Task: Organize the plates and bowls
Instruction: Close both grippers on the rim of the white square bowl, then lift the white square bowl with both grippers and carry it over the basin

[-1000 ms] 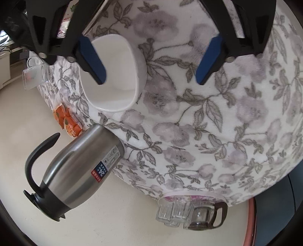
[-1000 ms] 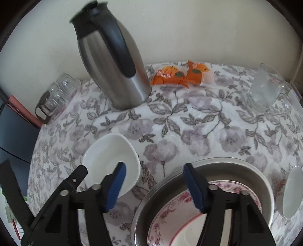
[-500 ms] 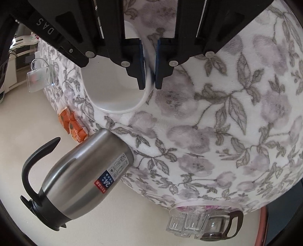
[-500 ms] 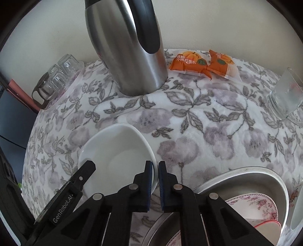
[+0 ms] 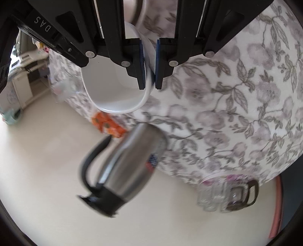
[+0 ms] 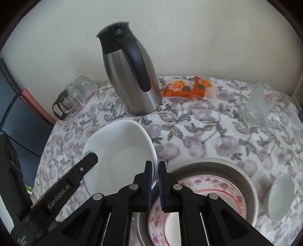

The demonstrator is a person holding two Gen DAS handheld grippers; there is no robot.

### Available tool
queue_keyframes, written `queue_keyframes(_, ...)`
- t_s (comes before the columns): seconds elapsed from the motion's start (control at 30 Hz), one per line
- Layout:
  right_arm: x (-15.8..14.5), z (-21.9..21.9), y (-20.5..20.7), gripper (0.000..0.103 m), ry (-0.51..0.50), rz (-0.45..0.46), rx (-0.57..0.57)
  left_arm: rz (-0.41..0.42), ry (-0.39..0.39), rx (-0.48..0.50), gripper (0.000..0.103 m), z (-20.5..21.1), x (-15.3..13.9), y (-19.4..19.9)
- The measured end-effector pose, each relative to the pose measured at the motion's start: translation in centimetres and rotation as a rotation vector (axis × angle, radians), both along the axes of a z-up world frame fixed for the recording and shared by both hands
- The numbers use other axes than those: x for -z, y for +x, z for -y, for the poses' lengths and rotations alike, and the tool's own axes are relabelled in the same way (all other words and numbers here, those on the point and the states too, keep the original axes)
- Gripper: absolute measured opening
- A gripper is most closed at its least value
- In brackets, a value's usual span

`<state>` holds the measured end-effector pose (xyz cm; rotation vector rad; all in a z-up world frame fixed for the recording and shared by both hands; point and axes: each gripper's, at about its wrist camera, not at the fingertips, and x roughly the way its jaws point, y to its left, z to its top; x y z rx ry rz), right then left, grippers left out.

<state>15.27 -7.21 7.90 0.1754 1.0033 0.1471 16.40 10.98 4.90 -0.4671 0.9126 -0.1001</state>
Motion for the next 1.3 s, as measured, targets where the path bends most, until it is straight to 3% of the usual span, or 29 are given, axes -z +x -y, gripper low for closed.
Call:
queue_keyframes(0.2,-1.8,3.0,-3.6,0.008,0.007,0.028,0.027,0.023,0.000,0.077,0.010,2.7,-2.2,-2.0)
queue_keyframes(0.37,-2.1,5.1,-6.0,0.008,-0.014,0.042,0.064,0.040,0.046,0.121,0.010,5.4,-3.4,-3.8)
queue_keyframes(0.73,-0.2,9.4,-9.0,0.009,0.044,0.014,0.146,0.006,0.092,0.214,0.010,9.9,-2.6,-5.3)
queue_keyframes(0.93,0.9,9.9,-9.7,0.010,0.049,0.015,0.162,-0.019,0.082,0.241,0.010,10.7,-1.4,-5.1)
queue_keyframes(1.3,2.0,10.0,-10.5,0.010,0.053,0.000,0.178,-0.025,0.142,0.264,0.010,11.5,-1.8,-5.6)
